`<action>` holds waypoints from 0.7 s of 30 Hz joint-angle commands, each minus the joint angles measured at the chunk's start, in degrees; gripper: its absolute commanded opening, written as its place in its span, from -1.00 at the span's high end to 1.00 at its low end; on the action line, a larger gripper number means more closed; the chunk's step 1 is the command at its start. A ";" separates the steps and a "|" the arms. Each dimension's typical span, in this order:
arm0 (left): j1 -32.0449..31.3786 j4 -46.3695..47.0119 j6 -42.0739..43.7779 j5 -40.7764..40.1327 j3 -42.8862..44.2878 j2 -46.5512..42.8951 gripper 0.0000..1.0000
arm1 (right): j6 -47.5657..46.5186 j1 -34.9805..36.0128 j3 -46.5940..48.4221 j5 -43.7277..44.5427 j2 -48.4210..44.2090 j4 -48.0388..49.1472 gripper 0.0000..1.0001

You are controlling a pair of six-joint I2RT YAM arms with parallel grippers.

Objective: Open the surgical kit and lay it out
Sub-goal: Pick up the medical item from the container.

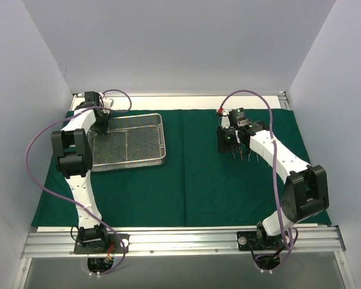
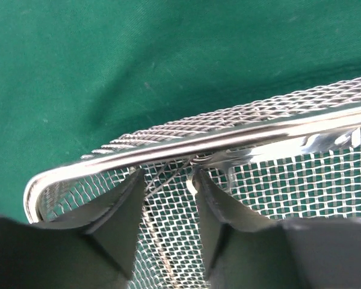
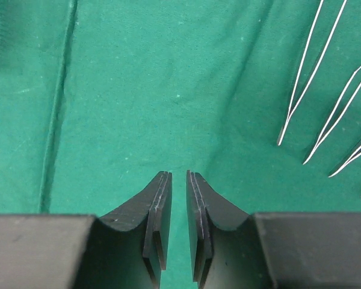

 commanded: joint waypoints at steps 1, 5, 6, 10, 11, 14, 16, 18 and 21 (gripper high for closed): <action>1.11 -1.16 -0.37 4.35 3.31 1.67 0.10 | 0.44 0.48 0.54 0.40 -2.49 -1.85 0.64; 1.29 -2.38 -1.96 5.68 3.84 3.51 0.23 | 0.36 0.57 2.12 0.40 -1.79 -2.29 0.65; 1.20 -2.65 -1.96 5.77 4.01 3.86 0.27 | 0.18 0.66 2.47 0.49 -1.44 -2.55 0.66; 1.29 -2.65 -2.40 6.12 3.93 4.31 0.52 | 0.35 0.92 3.35 0.84 -1.17 -2.90 0.67; 1.20 -2.74 -2.66 6.38 3.93 3.96 0.64 | 0.36 1.01 3.35 0.84 -1.08 -3.08 0.66; 1.20 -2.83 -4.85 5.08 3.67 2.55 0.77 | 0.53 1.54 3.79 1.02 -0.99 -3.17 0.67; 1.20 -3.00 -5.91 4.72 3.23 1.59 0.81 | 0.53 1.89 4.49 1.28 -0.91 -3.08 0.67; 1.11 -3.53 -7.05 4.19 2.79 0.01 0.91 | 0.45 2.07 4.93 1.54 -0.73 -3.26 0.67; 1.20 -6.16 -10.74 2.78 3.22 -2.02 0.95 | 0.27 2.33 5.73 1.90 -0.73 -3.61 0.67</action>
